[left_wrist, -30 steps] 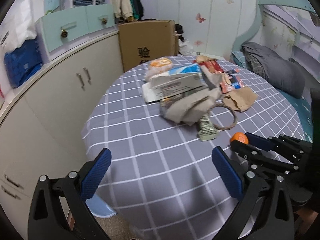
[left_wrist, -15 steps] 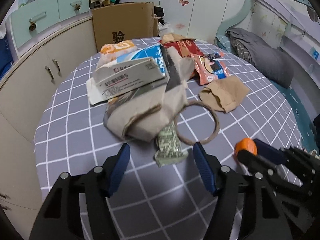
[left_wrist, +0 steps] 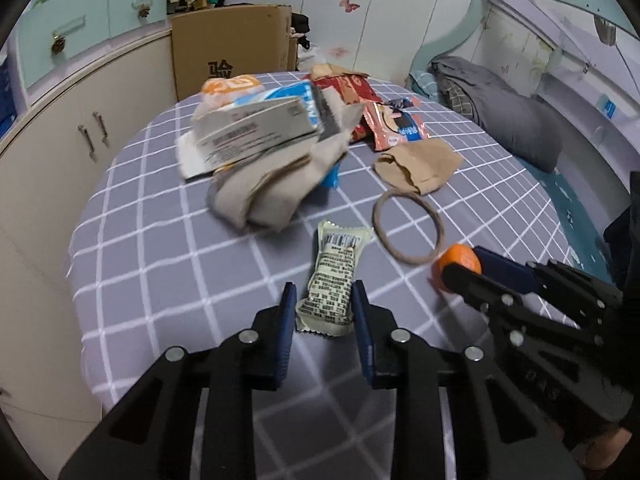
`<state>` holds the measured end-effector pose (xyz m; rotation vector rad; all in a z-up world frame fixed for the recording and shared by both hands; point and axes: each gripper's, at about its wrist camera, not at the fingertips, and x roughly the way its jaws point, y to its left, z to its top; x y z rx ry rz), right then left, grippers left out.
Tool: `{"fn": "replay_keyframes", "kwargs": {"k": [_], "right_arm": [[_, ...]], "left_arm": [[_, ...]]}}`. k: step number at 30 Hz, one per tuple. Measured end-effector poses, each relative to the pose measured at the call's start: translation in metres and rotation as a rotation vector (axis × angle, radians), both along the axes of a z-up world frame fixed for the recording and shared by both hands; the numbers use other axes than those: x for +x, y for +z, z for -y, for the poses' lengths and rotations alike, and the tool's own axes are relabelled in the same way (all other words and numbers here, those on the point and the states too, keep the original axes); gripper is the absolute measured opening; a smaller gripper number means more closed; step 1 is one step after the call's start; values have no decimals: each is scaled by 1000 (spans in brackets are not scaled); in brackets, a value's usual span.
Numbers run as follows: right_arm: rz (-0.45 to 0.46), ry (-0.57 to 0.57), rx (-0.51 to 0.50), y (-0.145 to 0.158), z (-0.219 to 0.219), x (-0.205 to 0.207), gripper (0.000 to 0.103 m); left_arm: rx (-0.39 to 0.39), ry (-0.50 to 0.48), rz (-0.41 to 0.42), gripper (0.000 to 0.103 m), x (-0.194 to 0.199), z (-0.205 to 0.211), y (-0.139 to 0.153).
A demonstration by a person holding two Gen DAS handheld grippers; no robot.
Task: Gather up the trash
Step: 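Carry both items to the blue wastebasket and open both grippers over it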
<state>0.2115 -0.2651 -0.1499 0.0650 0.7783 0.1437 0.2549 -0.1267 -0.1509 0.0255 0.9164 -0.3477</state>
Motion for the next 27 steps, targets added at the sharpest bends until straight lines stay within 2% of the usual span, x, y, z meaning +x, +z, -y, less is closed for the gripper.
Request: {"fn": "replay_keyframes", "kwargs": {"k": [5, 8, 11, 17, 20, 23, 27], "right_arm": [[12, 34, 10, 7, -22, -12, 29], [25, 88, 16, 12, -49, -22, 30], [37, 168, 26, 14, -88, -29, 30], [30, 358, 47, 7, -181, -31, 30], [19, 444, 49, -4, -232, -27, 30], [-2, 504, 21, -21, -277, -21, 30], [-9, 549, -51, -47, -325, -11, 29]], "left_arm": [[-15, 19, 25, 27, -34, -30, 3], [-21, 27, 31, 27, -56, -55, 2], [-62, 46, 12, 27, -78, -92, 1], [-59, 254, -6, 27, -99, -182, -11], [-29, 365, -30, 27, -100, -222, -26], [12, 463, -96, 27, -94, -256, -50], [5, 506, -193, 27, -78, -292, -86]]}}
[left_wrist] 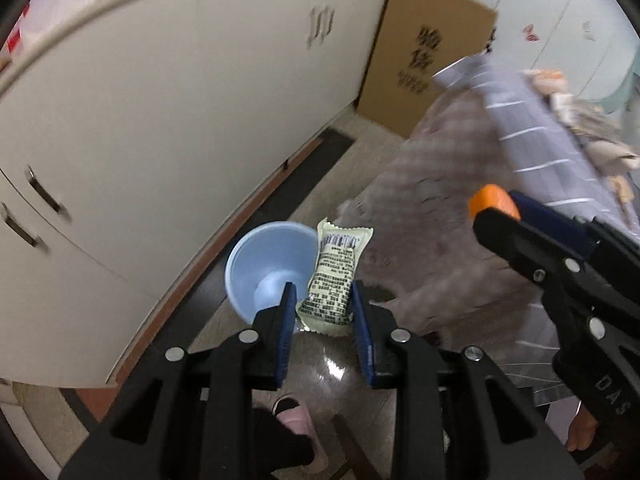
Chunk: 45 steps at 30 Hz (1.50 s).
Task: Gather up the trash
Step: 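Carry both items to the blue wastebasket and open both grippers over it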
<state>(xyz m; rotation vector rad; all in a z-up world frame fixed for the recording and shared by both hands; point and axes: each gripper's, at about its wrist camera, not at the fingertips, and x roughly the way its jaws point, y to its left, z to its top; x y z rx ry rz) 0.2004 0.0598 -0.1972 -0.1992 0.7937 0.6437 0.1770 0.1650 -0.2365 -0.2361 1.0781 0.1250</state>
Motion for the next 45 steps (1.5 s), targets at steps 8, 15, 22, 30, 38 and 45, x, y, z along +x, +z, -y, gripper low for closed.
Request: {"fn": "replay_keyframes", "kwargs": {"k": [8, 15, 22, 30, 38, 45], "right_arm": [[-42, -11, -32, -45, -39, 37, 29], [-31, -51, -37, -55, -43, 47, 30], [-95, -33, -38, -72, -53, 52, 30], [-110, -14, 3, -68, -72, 57, 30], [-54, -39, 91, -49, -78, 70, 76], [2, -52, 116, -19, -67, 51, 76]], "left_arm": [[-50, 61, -59, 30, 52, -47, -43], [-61, 111, -37, 69, 61, -64, -54], [-66, 177, -55, 69, 41, -84, -64], [-97, 307, -26, 70, 19, -115, -59], [-89, 388, 39, 73, 4, -128, -32], [-75, 386, 99, 75, -10, -122, -4]]}}
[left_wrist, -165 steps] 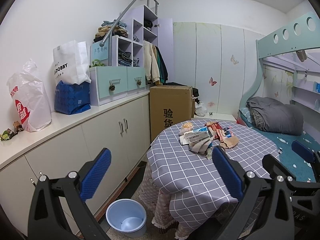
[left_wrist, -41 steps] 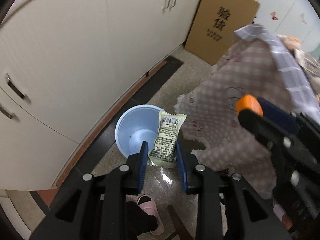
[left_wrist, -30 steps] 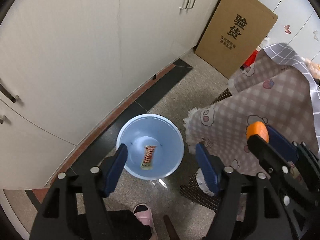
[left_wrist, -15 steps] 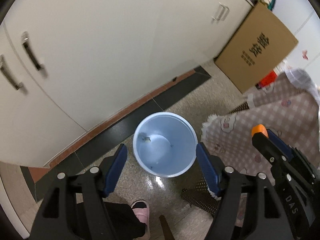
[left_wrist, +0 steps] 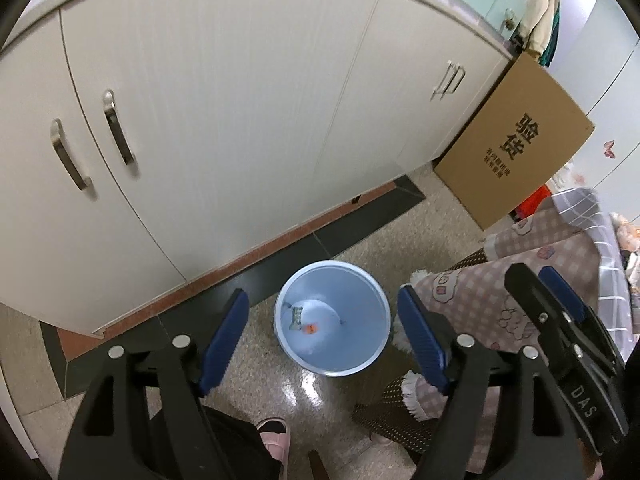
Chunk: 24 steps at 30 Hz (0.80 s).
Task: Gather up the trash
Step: 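Carry both items to the blue wastebasket and open both grippers over it, then grasp the beige paper bag with the left gripper while the right gripper grasps the rubber band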
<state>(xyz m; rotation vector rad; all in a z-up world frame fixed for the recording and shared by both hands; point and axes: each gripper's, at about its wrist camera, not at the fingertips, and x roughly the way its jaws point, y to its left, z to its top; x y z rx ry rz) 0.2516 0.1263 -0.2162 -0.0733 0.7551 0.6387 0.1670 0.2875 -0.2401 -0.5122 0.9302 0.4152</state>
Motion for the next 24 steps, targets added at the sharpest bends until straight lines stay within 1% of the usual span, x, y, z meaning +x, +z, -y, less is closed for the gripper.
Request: {"fn": "replay_keyframes", "kwargs": {"k": [4, 7, 10, 13, 16, 19, 22, 23, 24], "right_arm": [[37, -11, 21, 24, 12, -12, 76], [80, -27, 58, 52, 27, -24, 76], [119, -58, 85, 77, 50, -35, 76], [148, -103, 102, 92, 78, -44, 76], [193, -187, 97, 110, 124, -52, 76], [204, -269, 85, 118, 166, -54, 75], [197, -360, 81, 123, 219, -57, 75], [195, -401, 78, 125, 242, -58, 75], [196, -428, 71, 126, 256, -59, 75]], "left_arm": [[11, -21, 45, 75, -7, 12, 22], [35, -48, 94, 75, -13, 28, 46], [69, -87, 143, 76, -15, 48, 70], [105, -158, 187, 76, -11, 80, 93], [131, -228, 211, 77, -6, 111, 107], [170, -320, 239, 77, 4, 152, 119], [233, -426, 276, 77, 13, 201, 129], [263, -472, 281, 77, 18, 223, 130], [280, -506, 282, 77, 22, 239, 131]]}}
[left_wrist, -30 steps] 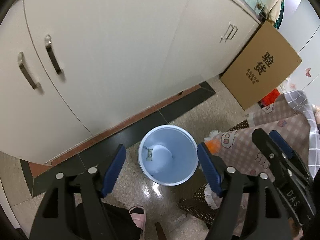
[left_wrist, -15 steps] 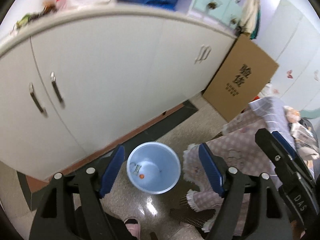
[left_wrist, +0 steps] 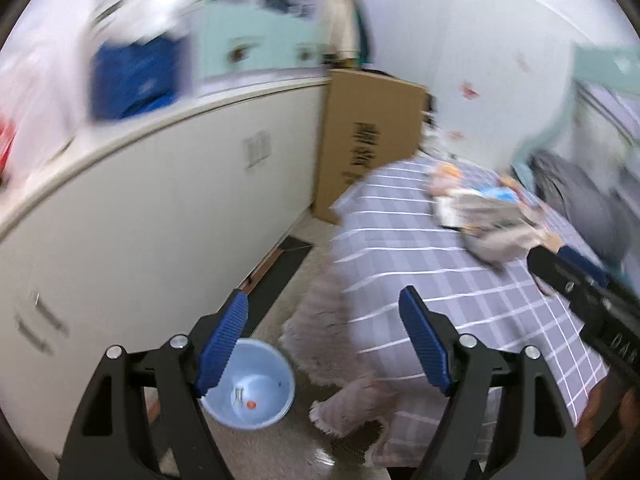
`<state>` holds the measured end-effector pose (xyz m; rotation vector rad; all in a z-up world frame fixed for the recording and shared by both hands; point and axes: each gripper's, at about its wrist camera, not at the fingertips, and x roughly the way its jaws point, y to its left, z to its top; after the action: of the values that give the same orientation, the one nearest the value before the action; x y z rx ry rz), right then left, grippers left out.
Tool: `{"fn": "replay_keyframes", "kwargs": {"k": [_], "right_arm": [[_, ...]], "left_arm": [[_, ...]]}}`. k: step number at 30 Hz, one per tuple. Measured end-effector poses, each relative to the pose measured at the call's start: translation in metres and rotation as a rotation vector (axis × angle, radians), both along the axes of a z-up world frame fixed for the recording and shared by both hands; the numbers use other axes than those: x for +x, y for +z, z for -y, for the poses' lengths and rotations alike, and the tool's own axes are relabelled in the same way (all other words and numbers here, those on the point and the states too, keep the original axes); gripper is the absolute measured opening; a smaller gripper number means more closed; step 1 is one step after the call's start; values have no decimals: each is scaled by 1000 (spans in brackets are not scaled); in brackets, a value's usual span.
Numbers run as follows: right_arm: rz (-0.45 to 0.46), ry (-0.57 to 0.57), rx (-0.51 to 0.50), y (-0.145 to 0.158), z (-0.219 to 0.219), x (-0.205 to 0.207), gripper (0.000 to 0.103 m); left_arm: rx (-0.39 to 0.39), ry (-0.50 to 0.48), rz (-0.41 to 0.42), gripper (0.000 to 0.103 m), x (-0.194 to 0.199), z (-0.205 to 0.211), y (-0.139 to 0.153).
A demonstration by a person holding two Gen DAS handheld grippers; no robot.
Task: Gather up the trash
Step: 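Grasp the beige paper bag with the left gripper while the right gripper grasps the rubber band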
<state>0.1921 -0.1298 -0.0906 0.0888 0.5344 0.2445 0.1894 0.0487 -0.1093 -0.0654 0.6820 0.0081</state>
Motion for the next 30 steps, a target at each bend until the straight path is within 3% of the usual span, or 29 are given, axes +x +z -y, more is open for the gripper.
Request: {"fn": "replay_keyframes", "kwargs": {"k": [8, 13, 18, 19, 20, 22, 26, 30], "right_arm": [[-60, -211, -36, -16, 106, 4, 75], [-140, -204, -60, -41, 137, 12, 75], [-172, -161, -97, -50, 138, 19, 71], [-173, -146, -107, -51, 136, 20, 70], [-173, -138, -114, -49, 134, 22, 70], [-179, -110, -126, -50, 130, 29, 64], [-230, -35, -112, -53, 123, 43, 45], [-251, 30, -180, -53, 104, 51, 44]], "left_arm": [[149, -250, 39, 77, 35, 130, -1], [269, -322, 76, 77, 49, 177, -7], [348, -338, 118, 75, 69, 202, -12], [357, -339, 116, 63, 72, 204, -14], [352, -352, 100, 41, 75, 203, -15], [306, -380, 55, 18, 81, 200, -17], [204, -378, 46, 9, 83, 183, -8], [99, -365, 53, 5, 75, 168, 1]]}}
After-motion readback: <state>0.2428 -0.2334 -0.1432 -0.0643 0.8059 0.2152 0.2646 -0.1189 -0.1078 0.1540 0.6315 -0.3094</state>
